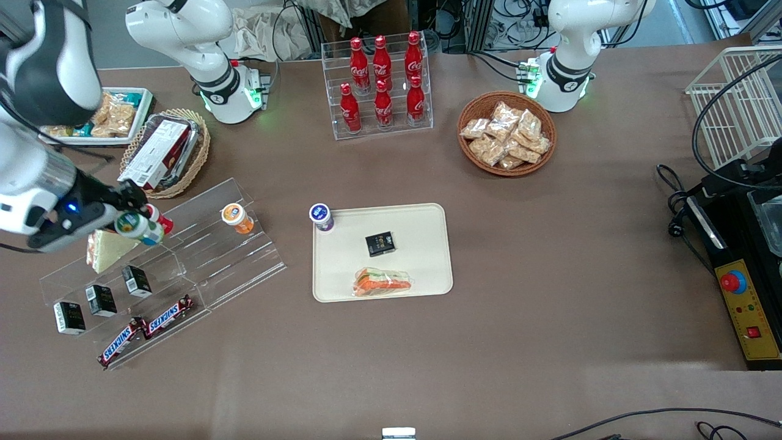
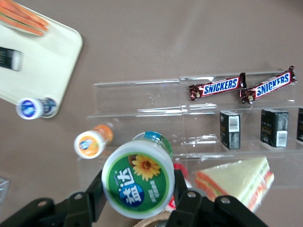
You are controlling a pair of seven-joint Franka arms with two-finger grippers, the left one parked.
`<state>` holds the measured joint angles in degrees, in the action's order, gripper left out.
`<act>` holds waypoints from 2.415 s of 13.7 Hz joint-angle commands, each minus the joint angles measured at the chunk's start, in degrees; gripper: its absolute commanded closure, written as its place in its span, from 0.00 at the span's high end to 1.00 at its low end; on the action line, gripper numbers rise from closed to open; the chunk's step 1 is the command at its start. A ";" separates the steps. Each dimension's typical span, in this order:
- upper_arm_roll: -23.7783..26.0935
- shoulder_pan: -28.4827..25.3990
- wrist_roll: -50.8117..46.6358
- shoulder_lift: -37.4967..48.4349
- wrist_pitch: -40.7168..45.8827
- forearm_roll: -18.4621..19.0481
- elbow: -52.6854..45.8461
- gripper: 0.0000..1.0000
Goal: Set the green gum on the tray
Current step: 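Lift the green gum bottle and carry it over the cream tray, then lower the green gum bottle onto the tray beside the blue bottle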
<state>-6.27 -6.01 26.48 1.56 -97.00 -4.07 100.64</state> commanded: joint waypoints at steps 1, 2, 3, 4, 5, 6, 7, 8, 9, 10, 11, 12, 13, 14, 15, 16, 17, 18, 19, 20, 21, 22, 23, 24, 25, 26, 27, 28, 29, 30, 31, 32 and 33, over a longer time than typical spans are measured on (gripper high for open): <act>2.21 -0.23 -6.77 -1.74 11.80 -1.81 -11.75 0.14; 3.18 -0.31 -9.67 -1.65 13.83 -2.68 -13.43 0.14; 4.58 -0.75 -13.00 -1.65 14.46 -3.22 -13.80 0.14; 6.16 -1.62 -18.00 -1.65 14.47 -3.48 -13.89 0.14; 8.01 -2.94 -24.57 -1.65 14.21 -3.57 -13.89 0.14; 10.20 -4.08 -31.08 -1.73 13.77 -3.57 -13.89 0.14; 12.31 -4.88 -36.97 -2.00 13.24 -3.57 -13.89 0.14; 14.42 -5.49 -42.42 -2.43 11.24 -4.18 -13.89 0.14; 16.27 -5.94 -47.18 -3.22 9.21 -5.41 -13.80 0.14; 18.11 -6.11 -51.05 -4.10 6.93 -6.20 -13.54 0.14; 19.70 -6.38 -53.96 -5.15 4.73 -6.38 -12.93 0.14; 20.76 -6.90 -56.86 -6.21 2.62 -6.38 -12.05 0.14; 21.12 -8.39 -59.68 -7.17 -0.27 -6.21 -10.57 0.14; 21.12 -9.53 -61.53 -7.62 -3.95 -6.03 -8.03 0.14; 21.12 -10.15 -62.16 -7.71 -8.77 -5.95 -4.09 0.14; 21.21 -10.68 -62.25 -7.71 -14.13 -5.86 0.48 0.14; 21.21 -11.21 -62.60 -7.89 -18.62 -5.77 4.00 0.14; 21.21 -11.47 -63.13 -8.58 -22.58 -5.68 6.74 0.14; 21.21 -12.17 -63.92 -9.72 -25.41 -5.59 8.42 0.14; 21.21 -12.62 -64.62 -11.21 -27.61 -5.51 9.39 0.14; 21.12 -12.71 -64.80 -12.62 -29.72 -5.51 10.36 0.14; 21.21 -12.71 -64.80 -13.76 -31.92 -5.51 11.41 0.14; 21.12 -12.71 -64.89 -14.99 -34.37 -5.51 12.64 0.14; 21.12 -13.40 -64.98 -16.05 -36.66 -5.51 13.78 0.14; 21.12 -13.50 -65.42 -17.02 -38.69 -5.07 14.67 0.14; 21.12 -13.50 -66.03 -17.99 -40.18 -4.02 15.11 0.14; 21.12 -13.59 -67.25 -18.95 -41.33 -2.71 15.37 0.14; 21.12 -13.76 -68.74 -20.01 -42.39 -1.48 15.46 0.14; 21.12 -14.63 -70.41 -20.97 -43.27 0.10 15.47 0.14; 21.12 -14.82 -72.17 -21.85 -44.41 2.03 15.38 0.14; 21.12 -14.73 -72.71 -22.56 -44.77 4.14 15.38 0.14; 21.12 -14.64 -72.54 -23.09 -44.86 6.51 15.38 0.14; 21.12 -14.73 -72.54 -23.44 -44.86 8.62 15.38 0.14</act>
<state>14.95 -20.57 -44.69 -21.10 -140.47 0.71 115.96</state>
